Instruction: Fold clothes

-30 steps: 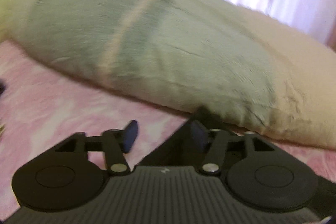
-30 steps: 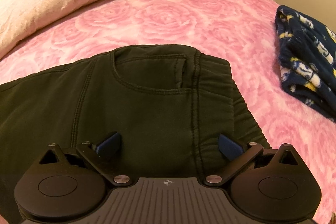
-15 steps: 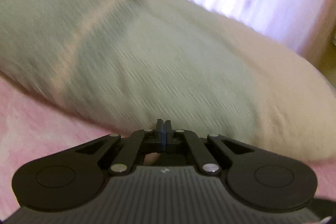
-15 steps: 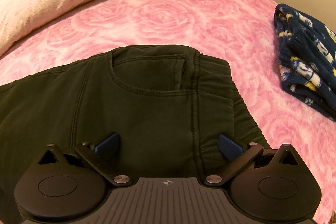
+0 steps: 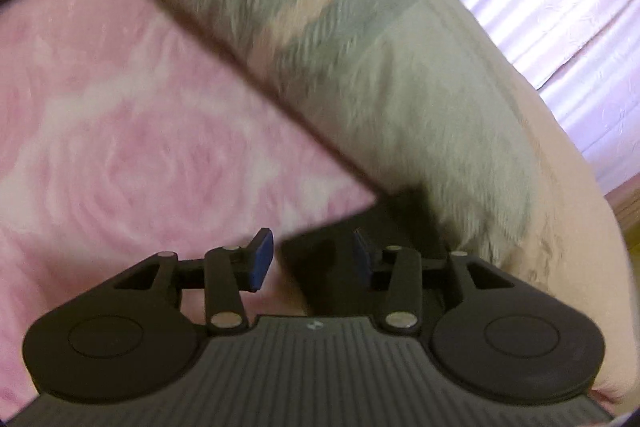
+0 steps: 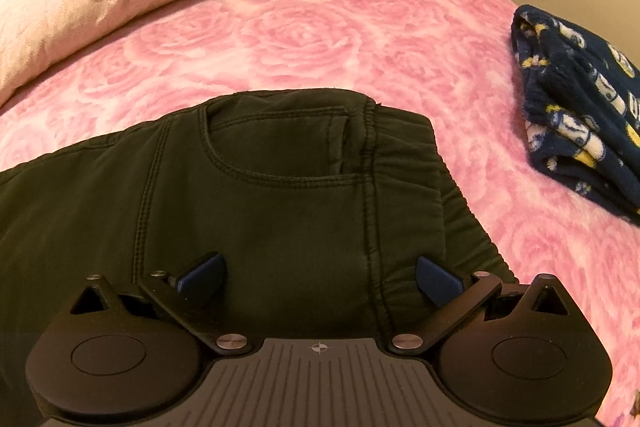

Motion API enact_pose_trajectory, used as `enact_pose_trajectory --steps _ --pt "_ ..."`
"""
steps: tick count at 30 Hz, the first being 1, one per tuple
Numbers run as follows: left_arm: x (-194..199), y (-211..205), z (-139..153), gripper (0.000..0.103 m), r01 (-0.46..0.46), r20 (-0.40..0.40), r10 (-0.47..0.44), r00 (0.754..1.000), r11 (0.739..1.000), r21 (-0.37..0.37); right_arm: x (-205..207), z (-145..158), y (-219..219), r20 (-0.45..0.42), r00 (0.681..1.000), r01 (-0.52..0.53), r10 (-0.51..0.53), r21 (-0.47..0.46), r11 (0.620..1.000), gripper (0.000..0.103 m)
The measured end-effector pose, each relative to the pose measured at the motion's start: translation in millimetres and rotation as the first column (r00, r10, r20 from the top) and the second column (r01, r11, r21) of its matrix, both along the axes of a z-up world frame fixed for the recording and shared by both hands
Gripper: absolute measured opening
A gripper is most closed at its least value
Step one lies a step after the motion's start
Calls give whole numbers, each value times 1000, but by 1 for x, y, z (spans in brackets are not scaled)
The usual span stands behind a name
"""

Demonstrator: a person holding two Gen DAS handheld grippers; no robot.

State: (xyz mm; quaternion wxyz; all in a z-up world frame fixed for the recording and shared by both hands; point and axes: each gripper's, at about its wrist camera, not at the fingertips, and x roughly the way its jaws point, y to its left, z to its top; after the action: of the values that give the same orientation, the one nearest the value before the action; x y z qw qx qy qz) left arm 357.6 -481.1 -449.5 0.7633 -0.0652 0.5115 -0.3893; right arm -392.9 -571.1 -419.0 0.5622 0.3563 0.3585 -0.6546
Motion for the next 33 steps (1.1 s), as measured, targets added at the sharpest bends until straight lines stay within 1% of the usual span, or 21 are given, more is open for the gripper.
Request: enact_pose_trajectory --steps 1,2,3,4,5,6,7,8,9,11,12,14,15,16,18,20,22,25,27,30,33 --pt "-2 -6 -3 31 -11 4 11 1000 1000 5 0 0 0 -1 1000 1 -1 -1 1000 103" --pt "-5 -12 -4 18 -22 13 22 1000 1000 11 0 0 0 -1 1000 1 -1 0 1000 103" --pt "-8 -17 0 13 -11 46 10 999 1000 29 0 0 0 -1 1000 1 -1 1 1000 103" --pt "-18 -14 11 8 22 114 -24 993 1000 14 1 0 1 0 1000 2 -2 2 1000 103" --pt "-29 -10 24 8 59 188 -58 981 998 -3 1 1 2 1 1000 0 0 3 1000 103" --pt "-41 -5 37 8 98 260 -90 961 995 -17 0 1 2 5 1000 -5 5 6 1000 103" --pt "-46 -4 43 9 152 342 -143 929 988 0 -1 2 2 9 1000 -10 10 7 1000 103" --pt "-50 -4 48 11 206 421 -198 885 978 26 -2 2 2 15 1000 -13 13 5 1000 103" --pt "-49 -9 42 14 231 442 -248 862 969 91 -2 2 3 20 1000 -15 15 3 1000 103" --pt "-35 -21 17 23 214 357 -290 888 948 237 -4 3 6 24 1000 -15 15 -7 1000 103" --pt "-32 -21 13 29 191 354 -276 894 947 258 -11 7 14 33 999 -9 9 -14 1000 103" --pt "-40 -11 27 28 111 427 -204 881 966 233 -25 17 31 50 999 3 -2 -26 1000 103" --pt "-45 -6 35 32 70 465 -166 870 974 217 -31 22 39 59 998 9 -7 -32 999 103" --pt "-47 3 41 37 38 474 -128 871 980 194 -38 27 48 68 998 16 -13 -39 999 103" --pt "-52 21 49 36 22 445 -110 889 980 198 -51 37 64 85 996 28 -24 -51 998 103" --pt "-56 40 56 28 11 413 -97 905 978 206 -65 46 81 103 994 41 -34 -63 997 103" --pt "-89 59 59 14 83 316 -148 937 975 208 -78 56 98 121 992 54 -45 -74 996 103" --pt "-140 88 63 13 200 158 -232 960 960 194 -98 71 123 148 987 74 -60 -91 993 100" --pt "-174 108 66 13 275 52 -288 956 945 175 -109 71 138 174 983 71 -58 -70 995 80" --pt "-226 137 70 13 380 -106 -368 924 916 130 -124 64 158 222 974 48 -42 -21 999 78" --pt "-285 152 69 13 404 -184 -378 907 906 129 -137 67 151 290 957 -3 24 -72 997 70"
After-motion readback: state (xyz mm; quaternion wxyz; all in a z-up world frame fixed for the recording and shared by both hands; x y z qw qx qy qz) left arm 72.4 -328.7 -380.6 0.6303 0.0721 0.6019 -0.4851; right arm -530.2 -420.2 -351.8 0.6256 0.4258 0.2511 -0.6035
